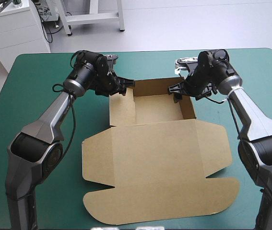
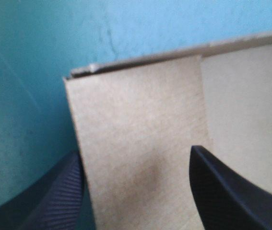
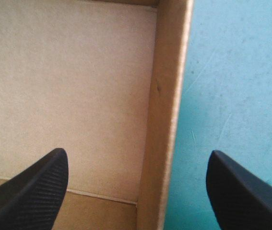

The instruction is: Fold the box

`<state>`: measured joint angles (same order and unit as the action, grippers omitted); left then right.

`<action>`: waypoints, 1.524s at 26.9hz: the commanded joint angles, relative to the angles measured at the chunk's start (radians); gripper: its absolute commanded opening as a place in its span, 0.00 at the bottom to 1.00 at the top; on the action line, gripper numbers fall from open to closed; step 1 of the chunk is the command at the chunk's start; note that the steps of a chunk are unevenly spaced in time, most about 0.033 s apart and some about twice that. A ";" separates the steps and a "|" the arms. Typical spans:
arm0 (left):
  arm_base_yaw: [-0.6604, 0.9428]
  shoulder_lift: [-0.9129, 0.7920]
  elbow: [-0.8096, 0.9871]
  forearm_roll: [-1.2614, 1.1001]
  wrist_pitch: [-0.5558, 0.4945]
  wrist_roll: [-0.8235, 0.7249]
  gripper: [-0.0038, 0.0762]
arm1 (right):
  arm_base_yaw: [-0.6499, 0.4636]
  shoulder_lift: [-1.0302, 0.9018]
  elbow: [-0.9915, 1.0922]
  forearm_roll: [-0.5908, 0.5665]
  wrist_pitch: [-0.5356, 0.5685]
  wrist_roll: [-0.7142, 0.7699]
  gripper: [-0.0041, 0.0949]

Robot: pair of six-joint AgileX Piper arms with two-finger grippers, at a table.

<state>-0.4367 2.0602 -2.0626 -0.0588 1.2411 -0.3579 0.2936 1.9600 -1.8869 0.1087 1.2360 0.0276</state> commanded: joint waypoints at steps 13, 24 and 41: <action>-0.004 -0.369 -0.037 -0.077 0.058 0.157 0.02 | -0.040 -0.186 0.017 -0.003 0.011 -0.011 0.78; -0.004 -0.732 0.480 -0.021 0.057 0.182 0.02 | -0.040 -0.117 0.017 0.001 -0.005 -0.015 0.78; -0.004 -1.204 1.014 0.002 -0.093 0.182 0.02 | -0.040 -0.041 0.017 0.026 0.011 -0.028 0.75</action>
<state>-0.4378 0.9243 -1.0765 -0.0567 1.2130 -0.1745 0.2625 1.9717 -1.8465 0.1269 1.2391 0.0099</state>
